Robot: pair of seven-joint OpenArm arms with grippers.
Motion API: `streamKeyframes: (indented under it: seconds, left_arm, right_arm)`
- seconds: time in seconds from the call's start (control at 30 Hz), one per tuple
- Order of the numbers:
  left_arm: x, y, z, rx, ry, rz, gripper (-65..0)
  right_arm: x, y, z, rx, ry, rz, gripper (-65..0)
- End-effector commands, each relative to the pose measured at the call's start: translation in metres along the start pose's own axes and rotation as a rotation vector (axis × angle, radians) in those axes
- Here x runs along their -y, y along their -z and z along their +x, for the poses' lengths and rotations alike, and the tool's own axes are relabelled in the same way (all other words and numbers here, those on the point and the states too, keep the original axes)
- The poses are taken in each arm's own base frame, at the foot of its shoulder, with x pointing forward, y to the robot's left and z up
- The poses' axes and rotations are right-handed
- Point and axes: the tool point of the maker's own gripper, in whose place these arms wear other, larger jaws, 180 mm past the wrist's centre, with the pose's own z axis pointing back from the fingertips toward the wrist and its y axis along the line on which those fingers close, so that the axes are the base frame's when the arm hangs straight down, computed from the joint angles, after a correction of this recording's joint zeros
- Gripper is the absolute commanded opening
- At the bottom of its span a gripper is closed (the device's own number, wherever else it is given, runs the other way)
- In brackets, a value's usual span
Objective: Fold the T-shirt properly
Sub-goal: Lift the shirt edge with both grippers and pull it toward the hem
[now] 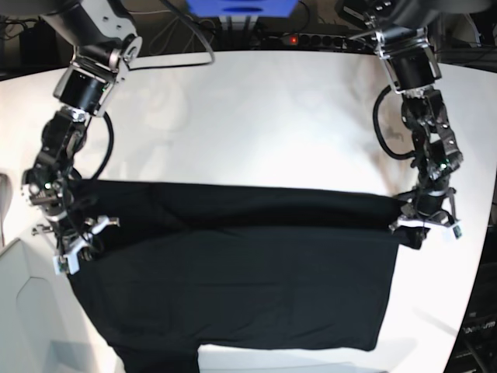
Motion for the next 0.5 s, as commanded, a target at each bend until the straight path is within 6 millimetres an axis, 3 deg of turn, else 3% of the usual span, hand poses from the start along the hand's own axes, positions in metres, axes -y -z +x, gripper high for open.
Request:
streamKeyframes:
  seconds: [0.0, 0.3, 0.47]
  left_arm:
    - [0.003, 0.003, 0.025, 0.065, 0.004, -0.009, -65.0]
    - [-0.002, 0.012, 0.018, 0.041, -0.020, 0.004, -65.0]
    - [-0.005, 0.014, 0.013, 0.028, -0.026, 0.012, -65.0]
  right_arm:
    - [0.005, 0.001, 0.029, 0.078, -0.012, 0.000, -65.0]
    - [-0.001, 0.032, 0.059, 0.085, 0.046, 0.057, -65.0]
    - [0.006, 0.036, 0.058, 0.071, 0.049, 0.055, -65.0]
